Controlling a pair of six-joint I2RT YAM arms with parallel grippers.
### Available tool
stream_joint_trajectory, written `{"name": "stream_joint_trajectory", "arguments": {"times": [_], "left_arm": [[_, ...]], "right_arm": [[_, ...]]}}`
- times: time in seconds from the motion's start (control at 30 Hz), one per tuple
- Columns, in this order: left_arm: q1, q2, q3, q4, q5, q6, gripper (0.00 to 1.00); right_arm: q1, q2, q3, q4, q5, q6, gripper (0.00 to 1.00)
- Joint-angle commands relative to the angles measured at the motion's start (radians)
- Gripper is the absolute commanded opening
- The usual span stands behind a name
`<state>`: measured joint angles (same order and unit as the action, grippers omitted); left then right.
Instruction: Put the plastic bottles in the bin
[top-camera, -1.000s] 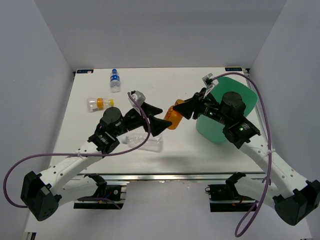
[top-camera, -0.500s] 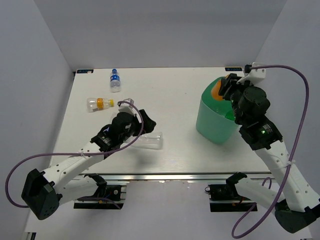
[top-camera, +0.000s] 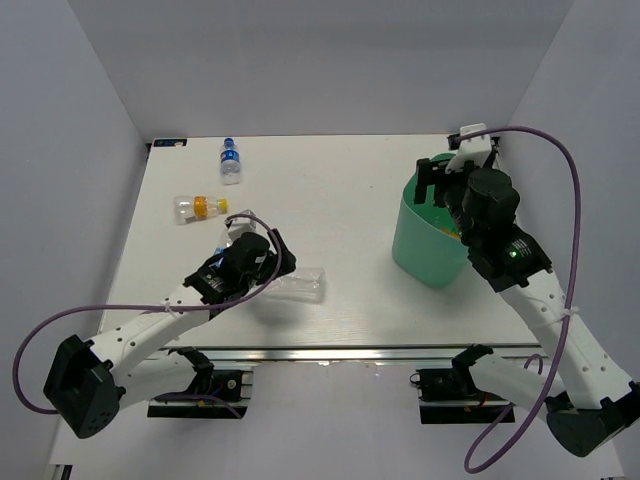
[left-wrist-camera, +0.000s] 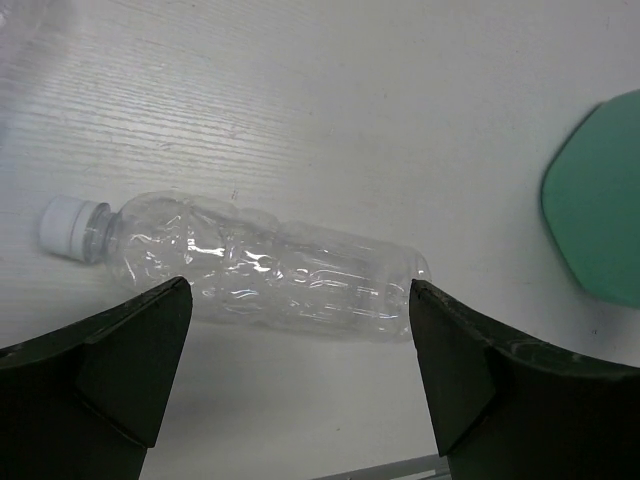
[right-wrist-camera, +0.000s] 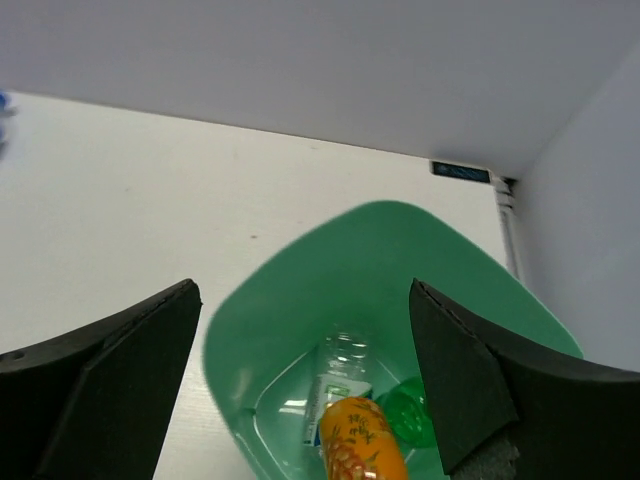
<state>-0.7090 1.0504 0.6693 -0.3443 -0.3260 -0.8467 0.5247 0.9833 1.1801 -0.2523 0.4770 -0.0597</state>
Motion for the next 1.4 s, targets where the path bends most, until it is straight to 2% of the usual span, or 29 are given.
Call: {"name": "stream_joint_trajectory", "arguments": {"times": [0.0, 0.13, 0.23, 0.3, 0.37, 0.5, 0.57, 0.67, 0.8, 0.97, 1.1, 1.13, 1.2, 1.33, 1.37], "left_arm": [[0.008, -0.013, 0.062, -0.041, -0.085, -0.002, 0.98], [0.068, -0.007, 0.095, -0.081, -0.094, 0.008, 0.98], [0.146, -0.026, 0.090, -0.096, -0.076, 0.003, 0.98], [0.241, -0.027, 0.081, -0.116, -0.033, -0.009, 0.98], [0.319, -0.018, 0.073, -0.122, -0.005, -0.012, 0.98], [0.393, 0.016, 0.091, -0.160, 0.044, 0.018, 0.98], [0.413, 0.022, 0.110, -0.168, 0.036, 0.024, 0.98], [0.427, 0.022, 0.122, -0.173, 0.018, 0.027, 0.98], [0.433, 0.023, 0.121, -0.177, -0.001, 0.034, 0.98], [0.468, 0.013, 0.131, -0.168, -0.025, 0.038, 0.98], [0.503, 0.016, 0.167, -0.121, -0.039, 0.061, 0.98], [0.514, 0.020, 0.173, -0.108, -0.024, 0.069, 0.98], [0.545, 0.033, 0.200, -0.076, 0.020, 0.119, 0.98], [0.549, 0.046, 0.255, -0.019, 0.094, 0.297, 0.98], [0.551, 0.046, 0.268, -0.022, 0.103, 0.363, 0.98]], "right_arm": [[0.021, -0.009, 0.050, 0.035, -0.275, -0.095, 0.89], [0.141, 0.072, 0.069, -0.050, -0.400, -0.230, 0.89], [0.233, 0.162, 0.095, -0.108, -0.512, -0.287, 0.89], [0.279, 0.233, 0.092, -0.111, -0.572, -0.311, 0.89], [0.331, 0.281, 0.061, -0.075, -0.621, -0.330, 0.89], [0.363, 0.441, -0.005, 0.065, -0.744, -0.304, 0.89], [0.391, 0.495, -0.045, 0.173, -0.744, -0.293, 0.89], [0.413, 0.610, -0.033, 0.238, -0.756, -0.289, 0.89], [0.428, 0.779, 0.027, 0.217, -0.738, -0.261, 0.89], [0.474, 0.868, 0.000, 0.285, -0.709, -0.227, 0.88], [0.483, 0.890, -0.026, 0.341, -0.618, -0.197, 0.77], [0.483, 0.881, -0.037, 0.353, -0.608, -0.190, 0.70], [0.482, 0.830, -0.049, 0.369, -0.571, -0.183, 0.62], [0.472, 0.678, -0.118, 0.418, -0.486, -0.196, 0.49], [0.465, 0.646, -0.122, 0.406, -0.483, -0.195, 0.49]]}}
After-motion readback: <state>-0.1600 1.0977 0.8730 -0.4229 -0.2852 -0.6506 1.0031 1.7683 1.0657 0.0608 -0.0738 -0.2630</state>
